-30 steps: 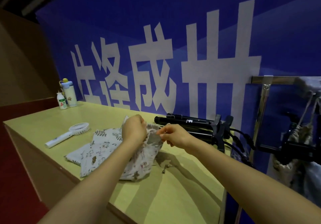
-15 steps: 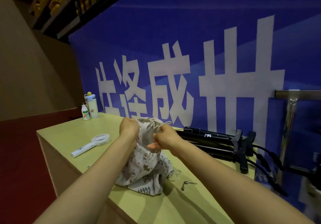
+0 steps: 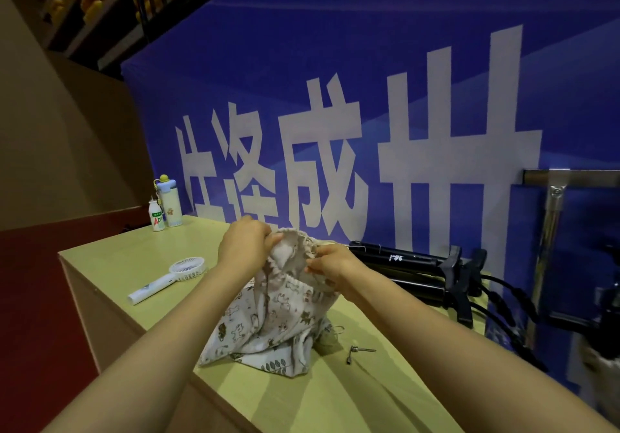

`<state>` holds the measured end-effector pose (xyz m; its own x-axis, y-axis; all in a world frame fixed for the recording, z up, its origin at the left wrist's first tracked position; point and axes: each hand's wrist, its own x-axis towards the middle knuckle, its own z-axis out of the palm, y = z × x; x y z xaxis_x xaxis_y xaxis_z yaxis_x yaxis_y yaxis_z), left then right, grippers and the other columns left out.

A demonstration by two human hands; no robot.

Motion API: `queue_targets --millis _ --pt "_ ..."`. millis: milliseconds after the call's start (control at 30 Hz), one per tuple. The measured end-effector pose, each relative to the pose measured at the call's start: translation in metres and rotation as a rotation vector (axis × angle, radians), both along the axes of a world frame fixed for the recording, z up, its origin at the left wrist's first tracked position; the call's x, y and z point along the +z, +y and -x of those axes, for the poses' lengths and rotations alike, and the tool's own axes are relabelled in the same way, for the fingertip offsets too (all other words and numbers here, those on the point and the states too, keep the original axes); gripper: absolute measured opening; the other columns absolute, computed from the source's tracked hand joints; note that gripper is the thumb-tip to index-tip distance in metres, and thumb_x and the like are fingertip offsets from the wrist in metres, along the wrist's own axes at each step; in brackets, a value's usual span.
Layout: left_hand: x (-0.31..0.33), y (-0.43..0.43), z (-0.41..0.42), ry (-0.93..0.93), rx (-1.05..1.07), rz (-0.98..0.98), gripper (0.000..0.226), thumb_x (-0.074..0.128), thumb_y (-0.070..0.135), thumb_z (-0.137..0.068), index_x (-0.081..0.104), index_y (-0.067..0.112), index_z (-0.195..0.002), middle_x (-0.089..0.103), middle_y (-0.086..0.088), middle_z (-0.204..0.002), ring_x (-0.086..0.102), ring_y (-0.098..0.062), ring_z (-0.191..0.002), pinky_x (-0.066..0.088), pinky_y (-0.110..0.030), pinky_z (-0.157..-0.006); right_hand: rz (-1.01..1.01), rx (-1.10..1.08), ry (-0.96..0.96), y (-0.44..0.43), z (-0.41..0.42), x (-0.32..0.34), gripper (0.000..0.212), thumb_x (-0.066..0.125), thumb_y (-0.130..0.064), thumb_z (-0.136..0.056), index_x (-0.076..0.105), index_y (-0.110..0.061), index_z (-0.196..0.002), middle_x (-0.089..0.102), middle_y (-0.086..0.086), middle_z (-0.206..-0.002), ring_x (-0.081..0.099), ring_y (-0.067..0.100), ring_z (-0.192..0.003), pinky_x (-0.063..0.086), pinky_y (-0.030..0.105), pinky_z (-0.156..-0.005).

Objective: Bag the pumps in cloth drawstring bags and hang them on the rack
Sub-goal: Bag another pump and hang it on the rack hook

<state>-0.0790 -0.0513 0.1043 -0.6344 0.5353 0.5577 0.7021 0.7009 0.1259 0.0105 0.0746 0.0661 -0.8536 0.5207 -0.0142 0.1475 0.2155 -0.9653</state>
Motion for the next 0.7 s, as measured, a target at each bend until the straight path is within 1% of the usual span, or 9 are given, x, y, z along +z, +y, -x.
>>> queue_targets --millis 67,133,167,233,367,433,533,633,700 --pt "0.006 0.005 -0.001 -0.185 -0.023 -0.005 0.049 0.047 0.043 -0.094 0.044 0.011 -0.057 0.042 -0.005 -0.057 0.041 -0.019 -0.057 0.032 -0.028 -0.054 0.006 0.012 0.015 -0.002 0.001 0.001 0.01 0.061 -0.002 -0.087 0.066 -0.003 -0.079 0.059 0.01 -0.079 0.055 0.019 -0.073 0.044 0.025 -0.062" --pt "0.006 0.008 0.0 -0.391 -0.095 -0.176 0.047 0.048 0.04 -0.094 0.051 0.007 -0.061 0.05 -0.01 -0.058 0.049 -0.022 -0.056 0.047 -0.032 -0.06 0.028 0.003 0.042 -0.005 0.005 0.0 0.019 0.062 -0.002 -0.087 0.062 -0.008 -0.069 0.056 0.006 -0.069 0.051 0.014 -0.063 0.043 0.023 -0.059" --pt "0.005 0.008 -0.002 -0.492 -0.127 -0.31 0.045 0.049 0.037 -0.094 0.058 0.003 -0.066 0.059 -0.013 -0.063 0.056 -0.025 -0.059 0.056 -0.036 -0.069 0.049 -0.011 0.059 -0.006 0.008 -0.001 0.019 0.062 -0.003 -0.087 0.063 -0.009 -0.069 0.056 0.004 -0.068 0.05 0.012 -0.061 0.043 0.022 -0.058" --pt "0.003 0.01 -0.005 -0.673 -0.137 -0.569 0.041 0.051 0.031 -0.095 0.066 -0.005 -0.083 0.07 -0.021 -0.083 0.066 -0.029 -0.069 0.058 -0.044 -0.081 0.075 -0.043 0.093 -0.01 0.011 -0.003 0.01 0.061 -0.005 -0.088 0.07 -0.003 -0.085 0.059 0.004 -0.072 0.054 0.014 -0.064 0.048 0.023 -0.063" --pt "0.008 0.016 -0.01 -1.085 -0.105 -1.02 0.031 0.048 0.019 -0.097 0.059 -0.002 -0.116 0.065 -0.02 -0.114 0.066 -0.032 -0.099 0.06 -0.035 -0.07 -0.216 -0.117 0.083 -0.011 0.018 -0.008 0.017 0.059 -0.013 -0.09 0.073 -0.007 -0.098 0.07 0.008 -0.101 0.062 0.024 -0.095 0.05 0.034 -0.084" --pt "0.009 0.02 -0.01 -1.109 -0.085 -1.053 0.035 0.045 0.021 -0.098 0.053 -0.001 -0.125 0.06 -0.022 -0.124 0.062 -0.036 -0.109 0.058 -0.039 -0.073 -0.321 -0.065 0.088 -0.013 0.019 -0.007 0.018 0.059 -0.013 -0.089 0.073 -0.01 -0.101 0.07 0.008 -0.107 0.063 0.024 -0.099 0.049 0.033 -0.084" --pt "0.005 0.025 -0.006 -0.987 -0.032 -0.953 0.043 0.043 0.025 -0.098 0.049 -0.005 -0.129 0.054 -0.027 -0.133 0.053 -0.041 -0.122 0.047 -0.046 -0.096 -0.472 0.024 0.112 -0.015 0.017 -0.006 0.019 0.06 -0.018 -0.089 0.074 -0.013 -0.102 0.072 0.006 -0.104 0.065 0.023 -0.097 0.052 0.035 -0.087" --pt "0.001 0.038 0.001 -0.959 -0.017 -0.897 0.043 0.047 0.027 -0.096 0.053 -0.004 -0.124 0.056 -0.026 -0.13 0.055 -0.042 -0.12 0.048 -0.046 -0.093 -0.455 -0.046 0.208 0.002 0.008 -0.01 0.022 0.055 -0.023 -0.092 0.073 -0.01 -0.093 0.073 0.008 -0.092 0.067 0.023 -0.087 0.054 0.043 -0.085" --pt "-0.001 0.049 0.003 -0.944 -0.014 -0.871 0.043 0.048 0.028 -0.095 0.055 -0.004 -0.122 0.058 -0.025 -0.128 0.056 -0.041 -0.118 0.052 -0.041 -0.081 -0.376 -0.158 0.271 0.023 -0.001 -0.016 0.022 0.053 -0.022 -0.094 0.072 -0.011 -0.093 0.073 0.005 -0.09 0.067 0.019 -0.084 0.055 0.043 -0.084"
